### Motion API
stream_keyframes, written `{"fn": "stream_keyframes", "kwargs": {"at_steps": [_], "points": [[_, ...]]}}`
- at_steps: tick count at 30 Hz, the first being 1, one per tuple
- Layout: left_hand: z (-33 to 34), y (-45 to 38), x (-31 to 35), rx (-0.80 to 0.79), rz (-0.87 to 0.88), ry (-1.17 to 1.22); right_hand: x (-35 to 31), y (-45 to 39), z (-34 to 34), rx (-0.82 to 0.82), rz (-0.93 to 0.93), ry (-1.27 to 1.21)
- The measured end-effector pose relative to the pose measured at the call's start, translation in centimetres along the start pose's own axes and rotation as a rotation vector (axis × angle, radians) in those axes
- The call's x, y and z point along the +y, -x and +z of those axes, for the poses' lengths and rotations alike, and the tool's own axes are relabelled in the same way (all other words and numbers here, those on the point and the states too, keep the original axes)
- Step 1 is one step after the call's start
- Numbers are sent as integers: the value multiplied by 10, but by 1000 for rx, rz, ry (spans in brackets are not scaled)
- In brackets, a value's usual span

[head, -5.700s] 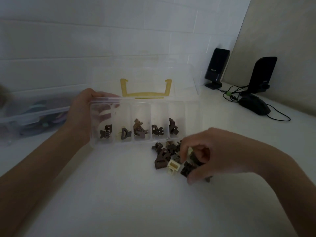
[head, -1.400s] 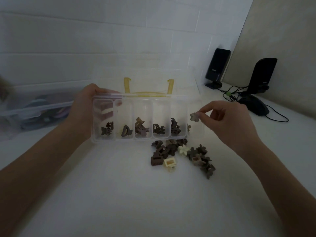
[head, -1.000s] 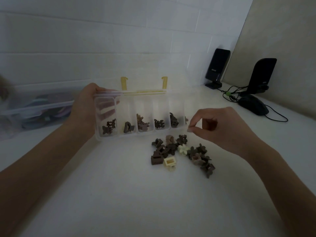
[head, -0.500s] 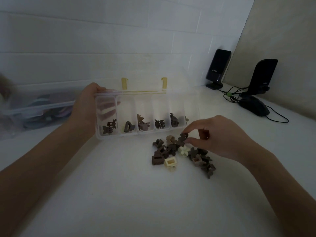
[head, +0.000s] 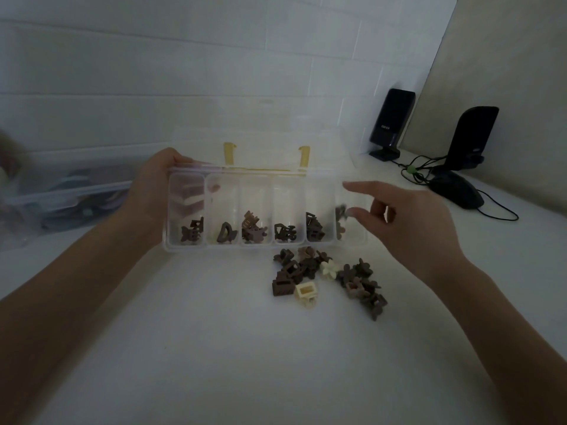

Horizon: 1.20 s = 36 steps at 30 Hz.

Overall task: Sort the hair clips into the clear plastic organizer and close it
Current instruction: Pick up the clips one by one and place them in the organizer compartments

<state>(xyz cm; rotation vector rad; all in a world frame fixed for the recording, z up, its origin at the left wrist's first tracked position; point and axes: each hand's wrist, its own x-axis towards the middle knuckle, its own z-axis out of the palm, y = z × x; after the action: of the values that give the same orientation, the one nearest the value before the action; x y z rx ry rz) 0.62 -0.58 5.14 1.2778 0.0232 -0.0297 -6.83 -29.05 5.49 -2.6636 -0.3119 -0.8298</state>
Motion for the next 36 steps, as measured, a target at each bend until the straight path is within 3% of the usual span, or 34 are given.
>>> {"fn": "stream_keyframes", "kwargs": {"at_steps": [7, 11, 16, 28, 32, 36], "points": [[-3, -3, -2, 32, -11, -25, -6, 0, -13, 18, -85, -199], [-1, -4, -1, 92, -57, -37, -15, 6, -10, -196, -183, -201], [-4, -3, -1, 146, -91, -27, -18, 8, 6, -373, -148, 59], [-4, -4, -5, 88, -104, -5, -35, 14, 27, -292, -64, -7], [-6, -4, -4, 110, -110, 24, -30, 15, 22, -170, -100, -217], [-9, -5, -5, 44, -49, 7, -25, 7, 14, 4, -10, -484]]}}
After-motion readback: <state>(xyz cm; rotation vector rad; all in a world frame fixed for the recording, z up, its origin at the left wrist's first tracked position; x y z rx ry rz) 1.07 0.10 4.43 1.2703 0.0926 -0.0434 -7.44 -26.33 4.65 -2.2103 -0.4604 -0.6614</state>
